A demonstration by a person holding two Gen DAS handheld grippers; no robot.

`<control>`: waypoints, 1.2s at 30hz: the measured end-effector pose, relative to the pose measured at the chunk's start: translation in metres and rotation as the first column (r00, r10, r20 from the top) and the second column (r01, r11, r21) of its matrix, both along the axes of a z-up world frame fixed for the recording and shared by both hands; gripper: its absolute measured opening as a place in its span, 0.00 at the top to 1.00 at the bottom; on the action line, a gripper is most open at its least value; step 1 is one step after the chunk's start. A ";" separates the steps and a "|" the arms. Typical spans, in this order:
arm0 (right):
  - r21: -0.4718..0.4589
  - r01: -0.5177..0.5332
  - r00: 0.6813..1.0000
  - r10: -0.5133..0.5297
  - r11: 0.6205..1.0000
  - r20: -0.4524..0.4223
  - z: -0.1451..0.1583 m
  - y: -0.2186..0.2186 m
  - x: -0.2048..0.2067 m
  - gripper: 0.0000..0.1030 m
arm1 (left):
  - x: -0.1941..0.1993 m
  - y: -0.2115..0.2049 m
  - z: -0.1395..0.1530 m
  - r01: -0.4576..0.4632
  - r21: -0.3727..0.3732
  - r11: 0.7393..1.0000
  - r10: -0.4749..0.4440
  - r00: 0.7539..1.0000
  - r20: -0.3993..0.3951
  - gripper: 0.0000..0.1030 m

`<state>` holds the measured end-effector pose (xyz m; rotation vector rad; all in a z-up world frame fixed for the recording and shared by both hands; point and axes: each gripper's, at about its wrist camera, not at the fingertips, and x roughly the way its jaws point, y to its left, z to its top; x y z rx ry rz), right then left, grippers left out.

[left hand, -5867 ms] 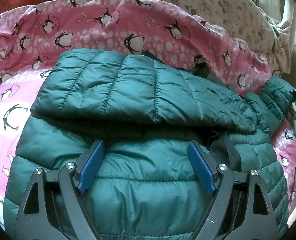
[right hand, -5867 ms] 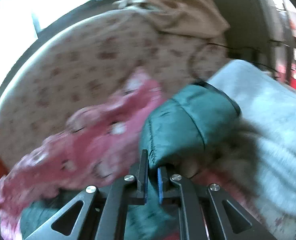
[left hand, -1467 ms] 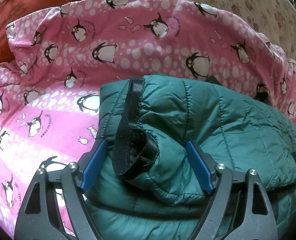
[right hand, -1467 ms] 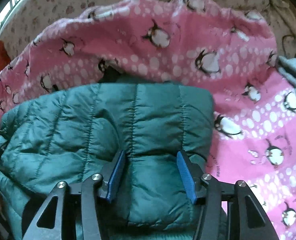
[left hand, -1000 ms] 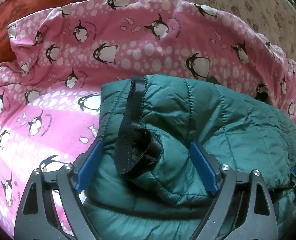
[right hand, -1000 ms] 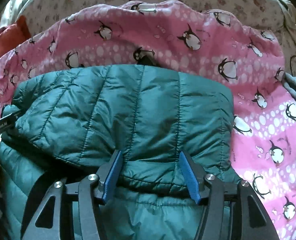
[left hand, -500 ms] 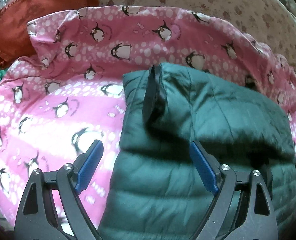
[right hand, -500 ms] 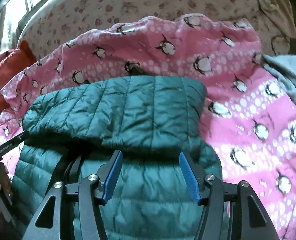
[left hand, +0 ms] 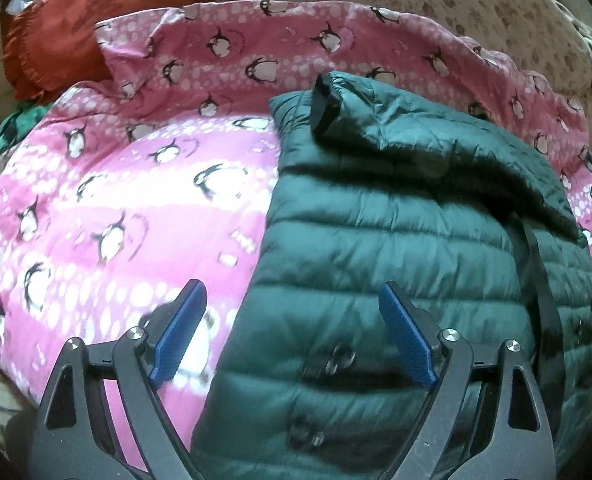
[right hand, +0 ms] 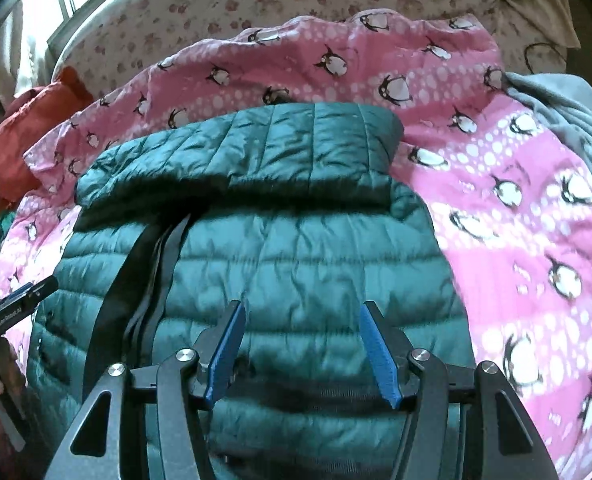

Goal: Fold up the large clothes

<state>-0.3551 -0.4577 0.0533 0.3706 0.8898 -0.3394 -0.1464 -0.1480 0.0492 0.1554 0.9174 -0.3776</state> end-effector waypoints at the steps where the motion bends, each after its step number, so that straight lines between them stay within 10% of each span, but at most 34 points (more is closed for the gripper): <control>1: 0.002 0.003 1.000 -0.003 1.000 0.004 0.000 0.002 -0.005 0.45 | -0.003 0.003 0.000 -0.005 -0.002 1.000 0.005 1.000 0.001 0.14; 36: 0.008 -0.046 0.999 0.046 0.999 -0.007 -0.007 0.058 -0.072 0.42 | -0.070 0.051 0.004 -0.011 0.007 1.000 0.011 1.000 0.000 0.14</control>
